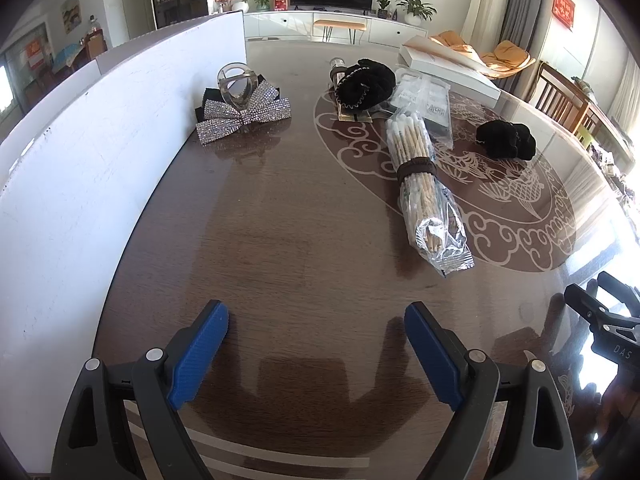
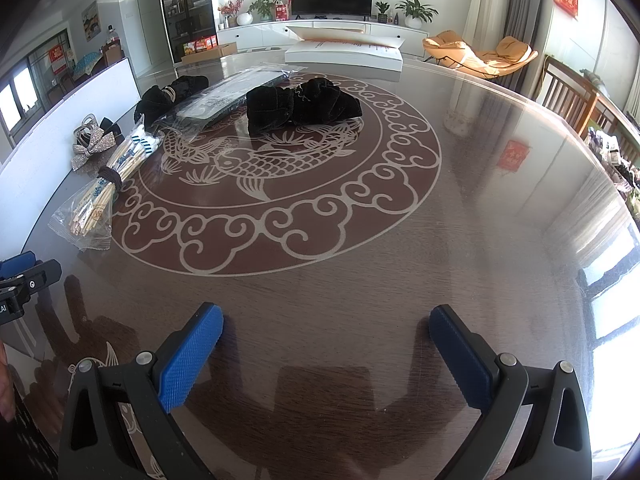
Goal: Organize objects
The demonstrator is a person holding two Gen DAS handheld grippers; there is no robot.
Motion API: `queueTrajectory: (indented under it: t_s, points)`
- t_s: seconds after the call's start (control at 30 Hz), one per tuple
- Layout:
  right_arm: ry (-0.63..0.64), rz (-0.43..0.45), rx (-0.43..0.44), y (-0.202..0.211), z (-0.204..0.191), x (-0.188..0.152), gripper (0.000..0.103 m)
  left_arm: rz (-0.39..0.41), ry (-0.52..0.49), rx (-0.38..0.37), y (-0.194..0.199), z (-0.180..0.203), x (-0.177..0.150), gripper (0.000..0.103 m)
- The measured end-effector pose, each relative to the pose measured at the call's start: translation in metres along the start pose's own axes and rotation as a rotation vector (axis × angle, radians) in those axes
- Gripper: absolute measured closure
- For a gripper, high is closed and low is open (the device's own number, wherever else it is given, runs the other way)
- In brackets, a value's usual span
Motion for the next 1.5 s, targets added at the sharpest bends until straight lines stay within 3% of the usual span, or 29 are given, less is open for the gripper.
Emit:
queueTrajectory:
  t_s: [0.2,0.47,0.67,0.77,0.93,1.07,1.1,1.13,1.2,1.4,1.5]
  points:
    - [0.0,0.0,0.0,0.0,0.0,0.0,0.0,0.01,0.036,-0.038,0.002,-0.004,0.001,0.013]
    - [0.0,0.0,0.0,0.0,0.0,0.0,0.0,0.134,0.246,-0.251,0.022,-0.028,0.006,0.013]
    - [0.0,0.0,0.0,0.0,0.0,0.0,0.0,0.138,0.12,-0.268,0.02,0.003,0.021,0.013]
    - [0.002,0.002,-0.002,0.0,0.001,0.0,0.0,0.108,0.057,-0.234,0.01,0.021,0.043,0.013]
    - [0.002,0.002,-0.003,0.0,0.001,0.0,0.0,-0.009,-0.031,-0.159,-0.033,0.047,0.069,0.016]
    - [0.0,0.001,-0.001,0.001,0.001,0.0,0.0,0.009,-0.112,-0.045,-0.048,0.051,0.077,0.024]
    - [0.0,0.001,-0.001,0.001,0.001,0.0,0.0,0.019,-0.129,-0.029,-0.049,0.051,0.078,0.032]
    - [0.001,0.002,-0.002,0.001,0.001,0.0,0.0,0.035,-0.14,-0.026,-0.047,0.051,0.079,0.049]
    - [0.0,0.001,-0.001,0.001,0.001,0.0,0.0,0.042,-0.156,-0.023,-0.041,0.047,0.077,0.068]
    - [0.0,0.001,-0.001,0.001,0.001,0.0,0.0,0.054,-0.13,0.026,-0.015,0.018,0.037,0.069]
    - [0.0,0.001,-0.001,0.001,0.001,0.0,0.0,0.033,-0.063,0.035,-0.007,-0.001,0.024,0.064]
Point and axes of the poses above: each gripper's, at about its wrist camera, not at the fingertips, and y roughly against the way its jaws point, z to its right, x to its top, the point moved 7 cm from there along -y, roughly the way its jaws point, and after that the axes turned 7 degrees about -y, right-handed, at the moved point
